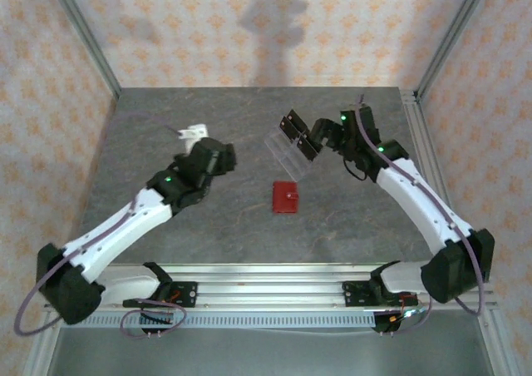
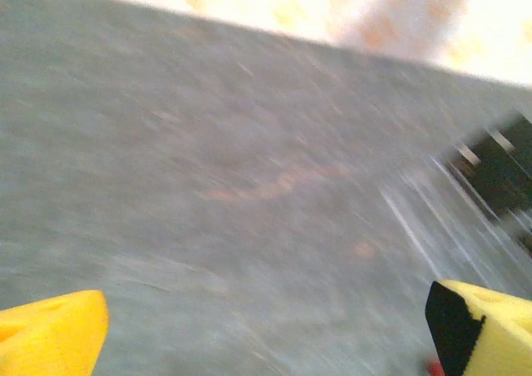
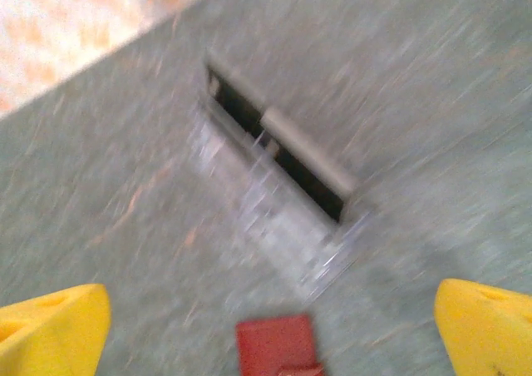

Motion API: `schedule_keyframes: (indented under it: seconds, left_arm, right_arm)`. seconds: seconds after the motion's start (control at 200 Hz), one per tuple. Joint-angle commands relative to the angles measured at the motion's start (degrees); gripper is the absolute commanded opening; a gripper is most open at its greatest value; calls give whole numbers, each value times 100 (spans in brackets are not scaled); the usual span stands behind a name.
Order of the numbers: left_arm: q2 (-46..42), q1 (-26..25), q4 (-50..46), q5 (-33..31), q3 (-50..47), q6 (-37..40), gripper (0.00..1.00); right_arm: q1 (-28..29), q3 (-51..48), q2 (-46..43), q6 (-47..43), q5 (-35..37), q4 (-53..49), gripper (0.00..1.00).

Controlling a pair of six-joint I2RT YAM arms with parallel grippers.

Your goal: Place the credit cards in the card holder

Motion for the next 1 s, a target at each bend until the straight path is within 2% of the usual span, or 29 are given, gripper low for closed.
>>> schedule_keyframes:
  seconds: [0.0,0.075,0.185,0.295,0.435,0.575,0.761,0.796,0.851,0.916,0.996]
  left_arm:
    - [-585,295,657,-1469,-616,1347,100]
    - [-862,703,1217,-1726,-978,1874,99]
    - [-864,1572,1568,-1364,-1348,1863,100]
    - [-567,2091,2407,-1090,-1934,2012,100]
    - [144,2309,3590,-835,-2565,2315,100]
    - [830,2392,4485,-656,-2839,2438,100]
    - [1277,2525,5172,-138,-2853,2574,100]
    - [1328,2551,5276,39,-2846,2621,100]
    - [1430,2605,5358,282,-2791,2674,100]
    - [1576,2633,5543,642,-2766,2821,100]
    - [1918,2656,5985,828,-2820,2924,100]
  right_arm:
    - [-285,-233,-275,-563,1501,-113,99]
    - [-466,-727,-565,-764,1999,575,99]
    - [-780,-1588,-794,-1074,2379,1792,99]
    - [-1182,-2069,-554,-1092,2581,2188,99]
    - [-1559,-2720,-139,-1374,2699,2856,99]
    - [-1645,-3375,176,-1772,2873,3944,99]
    - [-1714,-4176,577,-2396,2461,5864,99]
    - [-1738,-4151,537,-2411,2274,5818,100]
    - [-1807,-4352,656,-2528,2020,6589,100]
    - [-1959,-4346,707,-2391,1399,6643,100]
    - [-1989,-4740,1235,-2445,1094,7914,100]
